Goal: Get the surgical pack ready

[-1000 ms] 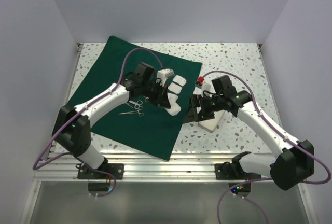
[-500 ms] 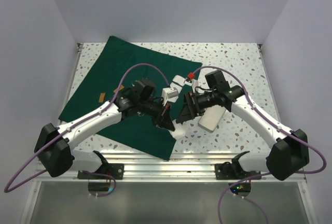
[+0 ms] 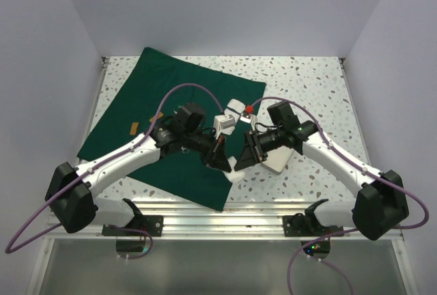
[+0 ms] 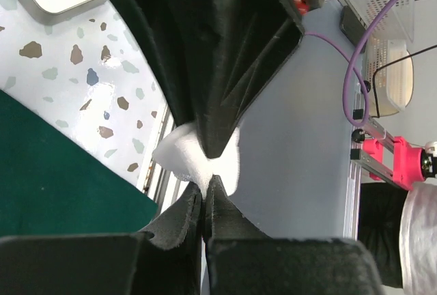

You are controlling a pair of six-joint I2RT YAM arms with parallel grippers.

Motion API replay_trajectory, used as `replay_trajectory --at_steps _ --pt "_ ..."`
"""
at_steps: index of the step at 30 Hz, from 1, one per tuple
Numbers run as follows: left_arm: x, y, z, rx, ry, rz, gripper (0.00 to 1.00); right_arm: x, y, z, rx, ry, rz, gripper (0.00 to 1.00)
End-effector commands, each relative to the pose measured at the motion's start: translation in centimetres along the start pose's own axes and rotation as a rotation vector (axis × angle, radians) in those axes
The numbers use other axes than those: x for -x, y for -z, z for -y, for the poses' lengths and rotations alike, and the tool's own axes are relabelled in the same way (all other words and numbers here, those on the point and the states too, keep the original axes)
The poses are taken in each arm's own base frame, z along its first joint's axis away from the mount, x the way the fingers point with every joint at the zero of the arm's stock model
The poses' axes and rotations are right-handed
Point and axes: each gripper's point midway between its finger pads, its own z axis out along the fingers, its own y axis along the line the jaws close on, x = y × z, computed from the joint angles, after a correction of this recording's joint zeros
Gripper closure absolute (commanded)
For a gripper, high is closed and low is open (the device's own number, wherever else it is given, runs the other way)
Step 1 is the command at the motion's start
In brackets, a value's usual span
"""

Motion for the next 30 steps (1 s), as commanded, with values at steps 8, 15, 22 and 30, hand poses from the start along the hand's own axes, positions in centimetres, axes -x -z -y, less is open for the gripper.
replay_trajectory --at_steps 8,15,22,30 --pt "3.1 2.3 -4.1 0.196 0.043 0.135 0.33 2.2 1.1 1.7 -0.157 0.001 0.111 1.00" --pt "6.5 7.0 -12.5 0.484 0.211 0.255 0.28 5.2 7.4 10.0 -0.436 -0.280 0.391 1.00" --pt "5.2 6.3 -18.5 0.673 0.335 0.147 0.30 5.2 12.2 17.8 -0.595 -0.542 0.636 1.00" --pt "2.8 7.6 -21.7 0.785 0.361 0.105 0.32 5.1 14.7 23.4 -0.711 -0.630 0.754 1.00"
